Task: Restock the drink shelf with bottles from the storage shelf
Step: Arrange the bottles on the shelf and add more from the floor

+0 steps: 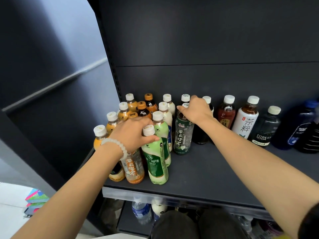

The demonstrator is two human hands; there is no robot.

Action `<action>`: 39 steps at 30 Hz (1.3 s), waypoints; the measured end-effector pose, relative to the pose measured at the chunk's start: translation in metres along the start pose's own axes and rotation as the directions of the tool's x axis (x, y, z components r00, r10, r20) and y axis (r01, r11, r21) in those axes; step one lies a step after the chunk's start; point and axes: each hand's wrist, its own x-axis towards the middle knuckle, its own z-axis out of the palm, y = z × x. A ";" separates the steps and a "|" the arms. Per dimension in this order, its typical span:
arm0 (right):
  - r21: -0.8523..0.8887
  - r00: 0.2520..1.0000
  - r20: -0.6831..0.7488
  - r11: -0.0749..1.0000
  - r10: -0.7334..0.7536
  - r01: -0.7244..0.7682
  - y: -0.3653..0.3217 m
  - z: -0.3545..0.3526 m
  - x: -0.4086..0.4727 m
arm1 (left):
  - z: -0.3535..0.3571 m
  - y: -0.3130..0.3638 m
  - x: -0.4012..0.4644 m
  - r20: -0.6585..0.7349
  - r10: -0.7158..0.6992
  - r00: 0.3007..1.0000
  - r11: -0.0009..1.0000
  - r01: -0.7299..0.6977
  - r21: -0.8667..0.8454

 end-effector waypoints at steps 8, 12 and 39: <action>0.009 0.999 0.031 1.000 -0.019 0.019 0.002 -0.002 0.007 | 0.002 -0.002 0.001 -0.019 0.007 1.000 1.000 -0.007 0.002; -0.002 0.997 0.067 1.000 -0.024 0.025 0.001 -0.002 0.008 | 0.002 -0.002 0.002 -0.019 0.012 1.000 1.000 -0.012 0.006; -0.473 0.924 -0.158 0.848 -0.347 0.238 0.170 -0.099 -0.245 | 0.059 0.176 -0.097 -0.173 0.250 0.953 0.957 -0.216 0.193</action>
